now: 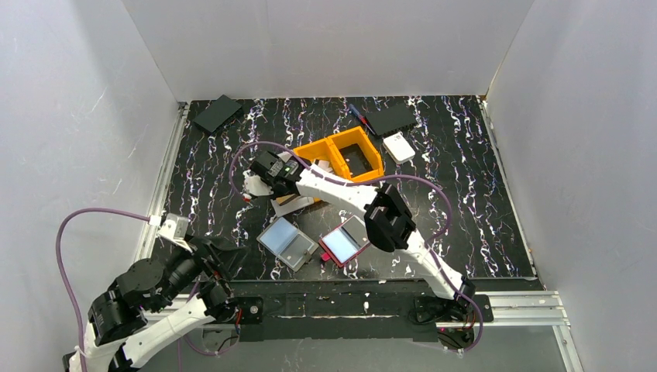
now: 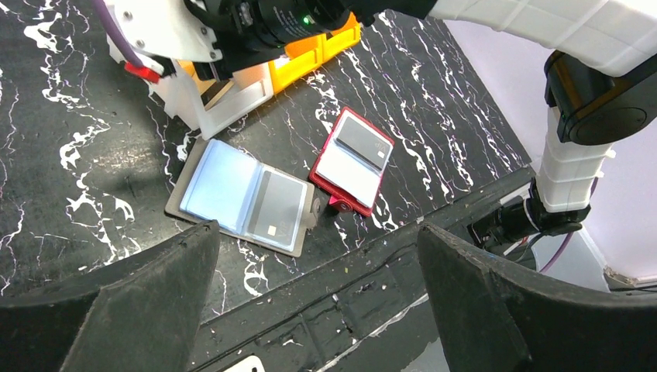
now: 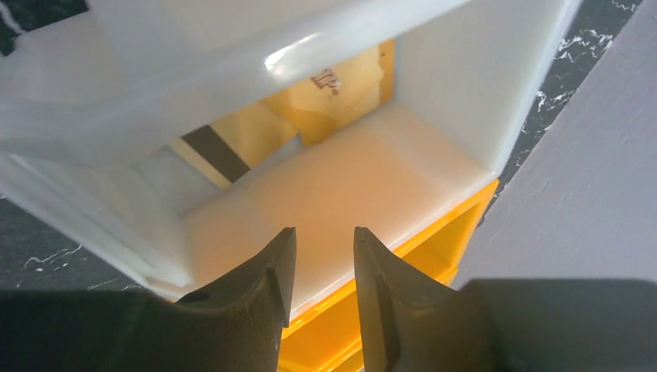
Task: Take the credit cards out of the card holder
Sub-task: Place the credit card in the storage box, then remove the credit card from the card holder.
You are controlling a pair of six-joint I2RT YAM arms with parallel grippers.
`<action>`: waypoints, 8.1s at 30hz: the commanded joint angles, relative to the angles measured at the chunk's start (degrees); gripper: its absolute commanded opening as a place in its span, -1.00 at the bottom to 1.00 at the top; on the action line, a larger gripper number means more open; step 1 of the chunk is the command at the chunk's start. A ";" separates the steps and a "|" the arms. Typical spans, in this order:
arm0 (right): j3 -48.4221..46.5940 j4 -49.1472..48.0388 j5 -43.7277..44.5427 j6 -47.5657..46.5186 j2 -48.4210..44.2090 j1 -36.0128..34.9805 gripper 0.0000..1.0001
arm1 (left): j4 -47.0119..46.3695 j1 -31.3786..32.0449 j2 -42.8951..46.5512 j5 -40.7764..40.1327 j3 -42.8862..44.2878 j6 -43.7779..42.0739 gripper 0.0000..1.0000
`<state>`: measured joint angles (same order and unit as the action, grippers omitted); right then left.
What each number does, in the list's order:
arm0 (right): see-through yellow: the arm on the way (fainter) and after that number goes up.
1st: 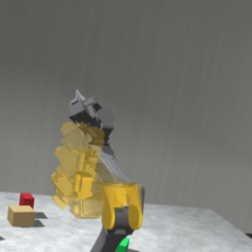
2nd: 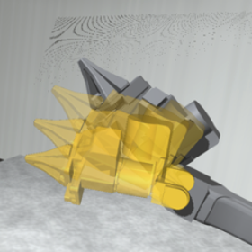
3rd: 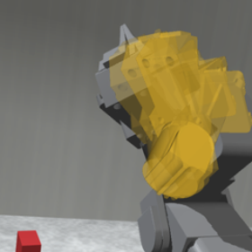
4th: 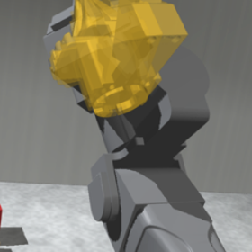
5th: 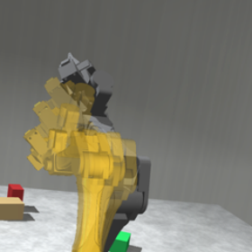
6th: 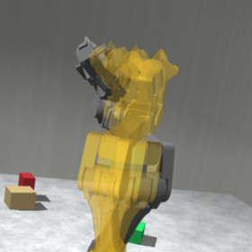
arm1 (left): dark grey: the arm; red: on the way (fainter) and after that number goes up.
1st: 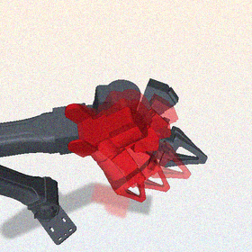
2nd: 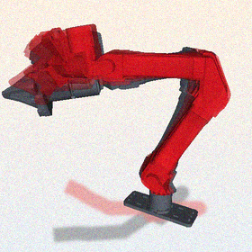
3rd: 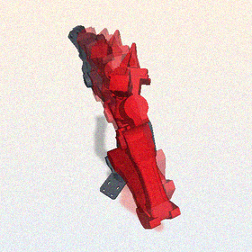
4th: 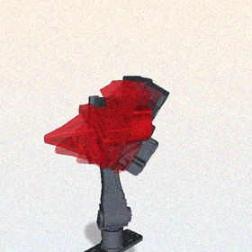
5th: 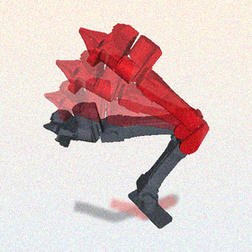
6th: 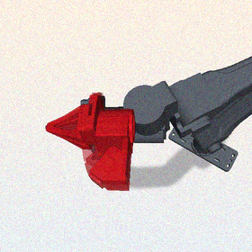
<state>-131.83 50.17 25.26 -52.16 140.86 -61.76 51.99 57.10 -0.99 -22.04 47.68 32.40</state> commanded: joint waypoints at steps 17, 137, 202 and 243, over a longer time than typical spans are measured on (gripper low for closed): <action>14.13 1.71 -40.28 12.67 -26.07 9.28 0.19 | -15.75 -0.22 -6.38 6.89 -9.00 3.09 0.97; 88.43 -46.08 -78.15 53.75 -42.44 40.40 -0.60 | -91.93 -4.44 -93.77 24.32 -21.45 41.21 -0.22; 85.96 -42.74 -77.41 51.28 -40.53 43.07 -0.45 | -105.59 -5.98 -101.73 24.45 -23.51 42.60 -0.87; 83.75 -38.13 -69.34 48.21 -36.65 40.14 -0.72 | -107.53 -6.40 -97.89 28.43 -24.07 46.73 -0.33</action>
<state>-48.36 9.06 -50.24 -0.78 101.65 -20.67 -56.64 50.98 -96.49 5.65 20.64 79.64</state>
